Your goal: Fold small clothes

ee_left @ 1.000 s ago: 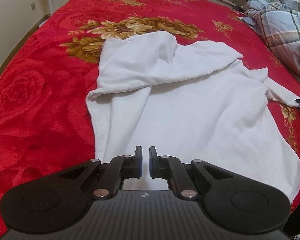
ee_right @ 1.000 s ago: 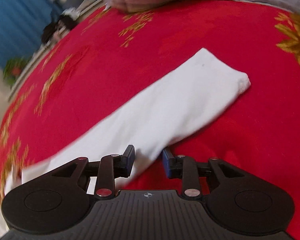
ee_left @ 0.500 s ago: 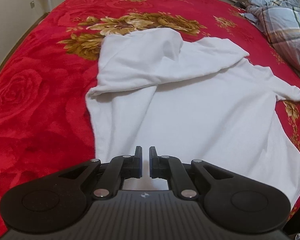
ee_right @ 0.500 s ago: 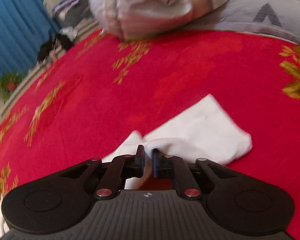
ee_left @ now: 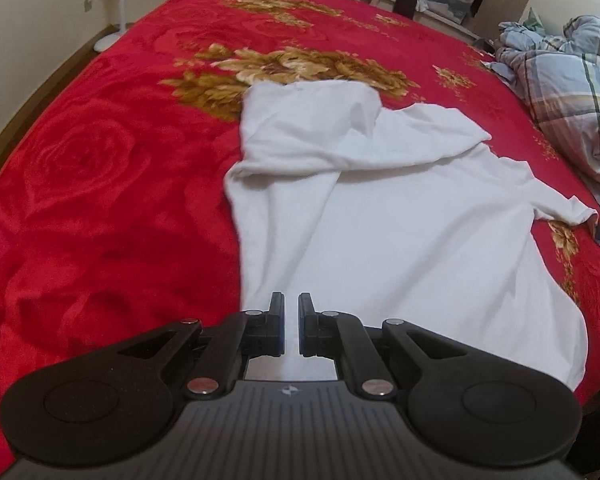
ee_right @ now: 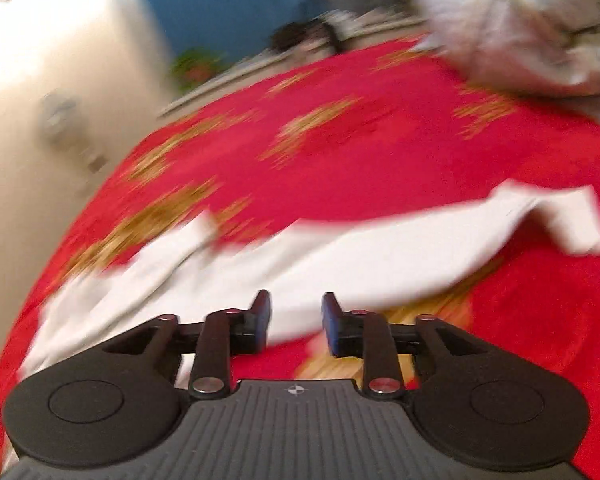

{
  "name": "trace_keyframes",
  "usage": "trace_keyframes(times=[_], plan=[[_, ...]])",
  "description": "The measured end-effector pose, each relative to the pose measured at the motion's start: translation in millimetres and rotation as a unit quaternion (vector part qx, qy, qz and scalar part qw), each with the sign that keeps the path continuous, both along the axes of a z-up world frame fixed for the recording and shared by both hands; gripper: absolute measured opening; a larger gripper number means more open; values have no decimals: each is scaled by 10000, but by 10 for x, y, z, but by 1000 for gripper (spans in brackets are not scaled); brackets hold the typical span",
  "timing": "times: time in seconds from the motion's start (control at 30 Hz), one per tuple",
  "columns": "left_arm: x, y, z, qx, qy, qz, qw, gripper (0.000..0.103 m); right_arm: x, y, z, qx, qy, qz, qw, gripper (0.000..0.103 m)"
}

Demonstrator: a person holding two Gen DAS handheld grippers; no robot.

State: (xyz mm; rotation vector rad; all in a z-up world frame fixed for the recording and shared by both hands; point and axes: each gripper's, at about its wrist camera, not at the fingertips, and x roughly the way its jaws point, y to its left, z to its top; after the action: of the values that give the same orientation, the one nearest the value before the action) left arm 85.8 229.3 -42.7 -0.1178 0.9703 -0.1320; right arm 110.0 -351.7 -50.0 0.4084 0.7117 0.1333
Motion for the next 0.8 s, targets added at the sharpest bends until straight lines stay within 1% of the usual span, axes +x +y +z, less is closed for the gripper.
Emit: trace_keyframes(times=[0.03,0.1,0.13,0.17,0.3,0.33,0.37,0.4,0.43,0.47,0.5,0.53,0.6,0.67,0.7,0.73,0.8], plan=[[-48,40,-21,-33,52,26,10000,7,-108,144,-47,118,129,200,9996,47],[-134,111,-82,-89,189,62,9998,15,-267,390,-159,306,447,560,9970,48],[-176,143,-122,-107,268,93,9995,26,-358,505,-209,342,569,663,9956,48],[-216,169,-171,-110,368,117,9992,33,-426,605,-269,329,700,767,9941,48],[-315,222,-388,24,841,110,9964,34,-581,923,-459,-97,1194,1029,9875,48],[-331,229,-437,38,949,117,9954,34,-614,947,-507,-156,1264,1080,9860,46],[-353,231,-480,40,1016,122,9947,34,-646,973,-522,-213,1309,1080,9853,31],[-367,229,-506,36,1036,121,9945,34,-684,991,-525,-237,1364,1061,9847,19],[-385,219,-520,34,1031,102,9946,31,-700,978,-518,-199,1401,1041,9844,6],[-409,208,-524,23,998,61,9950,15,-743,955,-478,-151,1365,983,9856,5],[-433,200,-517,-22,967,7,9953,8,-788,927,-416,-139,1276,921,9874,4],[-463,194,-499,-71,919,-14,9957,5,-858,889,-341,-122,1168,875,9892,4],[-562,171,-403,-186,718,-106,9972,5,-1007,785,-181,-28,997,731,9923,3],[-697,105,-253,-495,450,-348,9972,4,-1178,612,-11,88,886,508,9947,3],[-753,69,-192,-555,337,-462,9968,4,-1220,517,47,143,833,392,9957,3],[-794,31,-162,-546,301,-547,9966,5,-1275,415,90,149,791,275,9964,3],[-809,0,-218,-413,503,-552,9964,5,-1319,267,120,30,859,39,9963,3]])
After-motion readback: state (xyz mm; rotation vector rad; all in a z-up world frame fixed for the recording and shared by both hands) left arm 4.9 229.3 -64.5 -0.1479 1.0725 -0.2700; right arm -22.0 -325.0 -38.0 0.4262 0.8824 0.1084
